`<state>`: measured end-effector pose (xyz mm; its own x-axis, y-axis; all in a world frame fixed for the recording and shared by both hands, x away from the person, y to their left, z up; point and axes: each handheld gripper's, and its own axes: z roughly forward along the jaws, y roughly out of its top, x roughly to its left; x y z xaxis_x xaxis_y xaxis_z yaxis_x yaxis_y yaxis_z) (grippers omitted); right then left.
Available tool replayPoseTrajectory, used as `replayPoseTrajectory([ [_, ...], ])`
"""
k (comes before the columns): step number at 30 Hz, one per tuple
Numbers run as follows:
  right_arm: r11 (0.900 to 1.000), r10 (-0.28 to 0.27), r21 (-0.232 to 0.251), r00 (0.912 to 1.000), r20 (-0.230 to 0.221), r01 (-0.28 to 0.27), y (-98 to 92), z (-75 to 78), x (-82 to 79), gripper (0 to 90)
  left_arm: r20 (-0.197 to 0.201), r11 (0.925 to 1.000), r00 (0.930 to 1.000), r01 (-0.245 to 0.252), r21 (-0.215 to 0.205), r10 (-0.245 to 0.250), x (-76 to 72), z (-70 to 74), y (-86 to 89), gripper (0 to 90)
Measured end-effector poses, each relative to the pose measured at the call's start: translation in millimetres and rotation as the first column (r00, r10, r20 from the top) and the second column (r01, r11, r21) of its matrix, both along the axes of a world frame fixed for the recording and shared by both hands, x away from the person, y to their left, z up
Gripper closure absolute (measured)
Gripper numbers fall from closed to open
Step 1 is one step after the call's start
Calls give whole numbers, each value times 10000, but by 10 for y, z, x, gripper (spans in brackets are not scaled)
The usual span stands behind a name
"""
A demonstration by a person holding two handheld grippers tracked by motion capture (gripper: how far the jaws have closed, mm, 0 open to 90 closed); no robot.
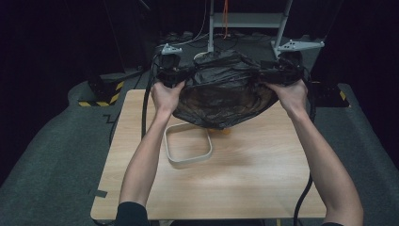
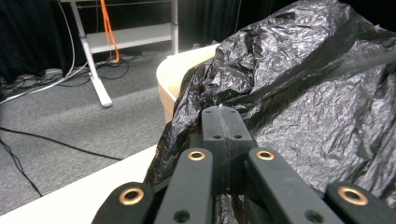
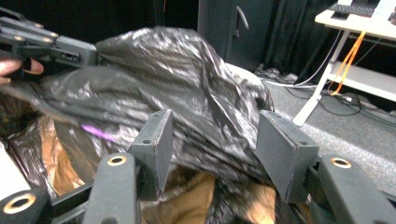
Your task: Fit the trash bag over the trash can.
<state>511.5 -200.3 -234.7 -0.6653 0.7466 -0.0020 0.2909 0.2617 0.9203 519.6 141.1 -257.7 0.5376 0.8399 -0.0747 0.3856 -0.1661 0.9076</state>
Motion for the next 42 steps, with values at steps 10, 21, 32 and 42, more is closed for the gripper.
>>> replayPoseTrajectory([
  [10, 9989, 412, -228, 9986, -316, -420, 95, -107, 126, 888, 642, 9996, 9976, 255, -85, -249, -197, 36, 60, 644],
  [21, 9998, 27, -211, 9987, -505, -38, 181, -25, 217, 900, 1378, 9929, 9833, 1187, 104, -1190, -668, 52, 68, 341],
  [32, 9999, -87, -69, 9975, -699, 82, 269, -13, 336, 891, 1494, 9939, 9863, 555, 953, -694, -539, -41, -117, 640],
  [42, 9996, -233, 167, 9995, 227, 229, 108, -25, 74, 583, 1445, 9976, 9887, 322, 613, -408, -429, 21, -92, 867],
])
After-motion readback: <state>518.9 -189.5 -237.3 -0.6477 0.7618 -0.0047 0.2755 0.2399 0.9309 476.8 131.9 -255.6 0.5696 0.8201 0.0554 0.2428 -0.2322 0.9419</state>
